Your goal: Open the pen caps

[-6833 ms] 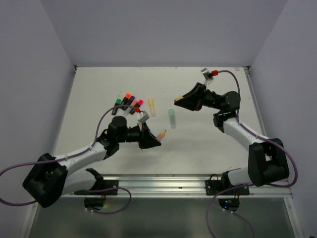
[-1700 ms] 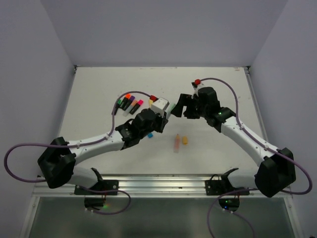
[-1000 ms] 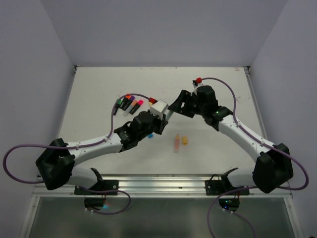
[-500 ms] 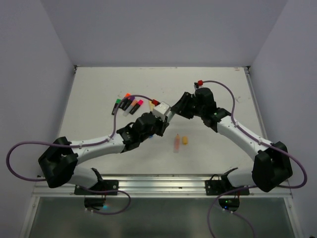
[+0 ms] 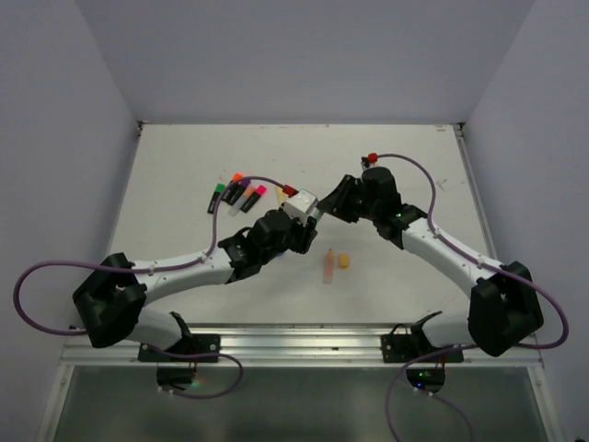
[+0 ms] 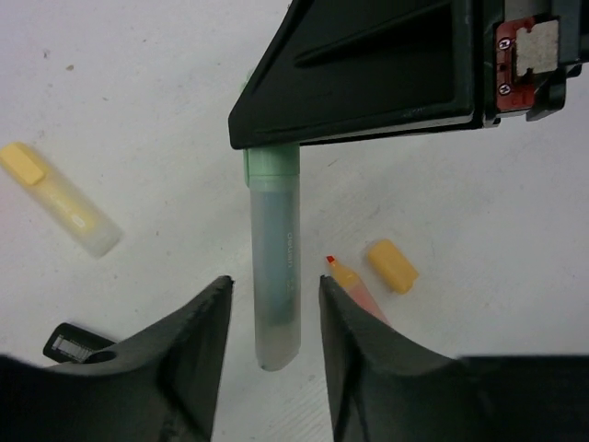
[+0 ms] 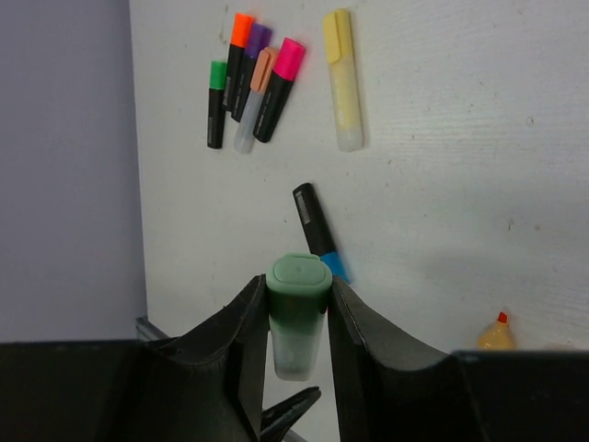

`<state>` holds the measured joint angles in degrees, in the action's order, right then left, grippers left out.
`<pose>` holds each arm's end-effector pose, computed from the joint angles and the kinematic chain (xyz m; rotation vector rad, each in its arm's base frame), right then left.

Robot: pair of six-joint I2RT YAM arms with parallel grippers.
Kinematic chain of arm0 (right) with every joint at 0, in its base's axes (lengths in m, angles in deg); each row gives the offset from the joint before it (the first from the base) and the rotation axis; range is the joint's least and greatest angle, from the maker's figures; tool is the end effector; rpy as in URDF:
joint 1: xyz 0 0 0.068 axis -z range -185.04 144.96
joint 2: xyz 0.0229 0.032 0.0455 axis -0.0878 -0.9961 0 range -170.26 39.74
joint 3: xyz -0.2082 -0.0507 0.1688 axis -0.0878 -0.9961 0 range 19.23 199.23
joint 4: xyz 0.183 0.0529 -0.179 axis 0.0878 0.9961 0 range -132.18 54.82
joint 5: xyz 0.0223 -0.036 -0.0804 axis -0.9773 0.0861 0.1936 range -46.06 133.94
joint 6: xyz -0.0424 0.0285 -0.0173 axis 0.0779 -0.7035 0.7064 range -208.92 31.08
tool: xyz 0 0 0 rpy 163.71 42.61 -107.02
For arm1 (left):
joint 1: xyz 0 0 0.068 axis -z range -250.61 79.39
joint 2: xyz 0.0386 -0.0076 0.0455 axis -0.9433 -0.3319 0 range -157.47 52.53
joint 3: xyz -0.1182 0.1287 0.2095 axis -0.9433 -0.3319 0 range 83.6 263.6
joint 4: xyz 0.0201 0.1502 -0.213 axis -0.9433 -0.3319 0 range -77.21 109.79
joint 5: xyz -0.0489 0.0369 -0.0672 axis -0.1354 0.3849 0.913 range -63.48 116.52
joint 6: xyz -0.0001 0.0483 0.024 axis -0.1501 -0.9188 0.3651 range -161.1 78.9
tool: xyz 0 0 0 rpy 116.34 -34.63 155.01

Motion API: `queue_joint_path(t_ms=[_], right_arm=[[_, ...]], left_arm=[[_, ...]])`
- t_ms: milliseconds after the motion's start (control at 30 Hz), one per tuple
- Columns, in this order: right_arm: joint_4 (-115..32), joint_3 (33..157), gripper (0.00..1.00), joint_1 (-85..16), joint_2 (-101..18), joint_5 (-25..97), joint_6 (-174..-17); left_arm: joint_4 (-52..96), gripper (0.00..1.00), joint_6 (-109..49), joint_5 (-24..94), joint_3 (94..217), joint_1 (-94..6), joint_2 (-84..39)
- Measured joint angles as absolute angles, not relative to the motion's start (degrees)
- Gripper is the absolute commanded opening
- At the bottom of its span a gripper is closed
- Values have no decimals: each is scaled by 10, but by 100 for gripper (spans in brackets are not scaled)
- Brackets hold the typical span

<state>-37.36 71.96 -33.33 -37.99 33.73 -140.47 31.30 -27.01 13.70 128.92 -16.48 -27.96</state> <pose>0.2663 0.1504 0.2680 0.3394 2.2276 0.9910 0.1885 -0.2471 0.2382 0.5494 1.9385 -0.5496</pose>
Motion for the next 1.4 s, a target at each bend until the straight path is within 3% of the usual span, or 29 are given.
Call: queue_joint_path(t_ms=[67, 133, 400, 667, 767, 800, 867, 1100, 1400], right_arm=[[-380, 710, 0, -334, -380, 334, -1400], [-384, 703, 0, -334, -380, 324, -1392], [-416, 684, 0, -334, -366, 300, -1373], [-454, 678, 0, -334, -351, 278, -1373], [-465, 676, 0, -334, -351, 277, -1373], [-466, 675, 0, -334, -351, 276, -1373], [-468, 672, 0, -334, -349, 275, -1374], [-473, 659, 0, -333, -339, 279, -1375], [-429, 648, 0, -300, -325, 220, -1378]], left_arm=[[313, 62, -268, 138, 1289, -165, -277], [314, 64, -265, 143, 1288, -165, -271], [325, 60, -253, 194, 1277, -194, -246], [331, 43, -243, 239, 1268, -206, -254], [331, 27, -239, 247, 1268, -206, -258], [331, 11, -240, 249, 1268, -206, -258], [329, 0, -235, 245, 1268, -209, -258], [332, 0, -231, 266, 1266, -211, -263], [444, 0, -191, 316, 1190, -211, -259]])
